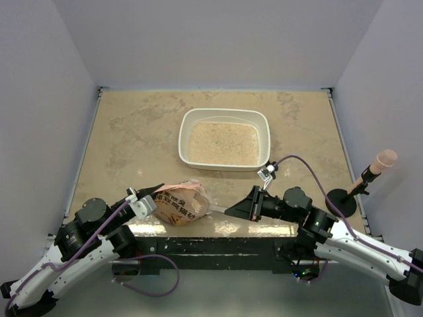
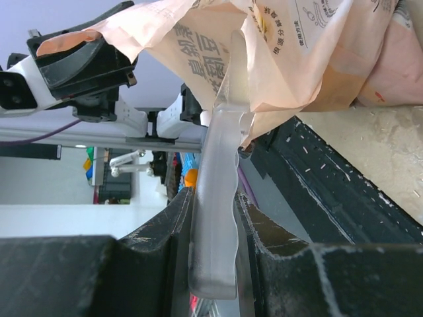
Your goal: Fill the litter box with clean litter
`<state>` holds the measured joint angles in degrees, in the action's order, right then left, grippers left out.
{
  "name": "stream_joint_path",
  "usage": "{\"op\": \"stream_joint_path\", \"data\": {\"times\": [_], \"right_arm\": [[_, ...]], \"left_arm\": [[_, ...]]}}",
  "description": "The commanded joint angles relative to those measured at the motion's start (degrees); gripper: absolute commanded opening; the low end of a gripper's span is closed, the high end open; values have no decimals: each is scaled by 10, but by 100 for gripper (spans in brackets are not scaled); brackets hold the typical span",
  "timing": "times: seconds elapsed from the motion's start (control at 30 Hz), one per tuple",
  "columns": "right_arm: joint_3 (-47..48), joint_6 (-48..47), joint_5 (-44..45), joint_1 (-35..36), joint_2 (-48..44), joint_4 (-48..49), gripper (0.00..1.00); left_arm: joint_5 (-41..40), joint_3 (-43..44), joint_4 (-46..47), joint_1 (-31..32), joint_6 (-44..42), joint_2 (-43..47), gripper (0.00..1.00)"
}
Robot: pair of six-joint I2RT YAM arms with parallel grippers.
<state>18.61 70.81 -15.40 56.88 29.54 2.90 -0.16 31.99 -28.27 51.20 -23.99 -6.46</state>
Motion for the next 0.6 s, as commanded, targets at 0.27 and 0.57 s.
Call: {"op": "stream_joint_path", "data": {"times": [0.27,0.57], "right_arm": [[-11,56,51,5,-112,-87,0],[1,82,83,5,-144,-121,0]], "left_arm": [[-24,4,68,2,10,2,0],[-26,3,71,2,10,4,0]]}}
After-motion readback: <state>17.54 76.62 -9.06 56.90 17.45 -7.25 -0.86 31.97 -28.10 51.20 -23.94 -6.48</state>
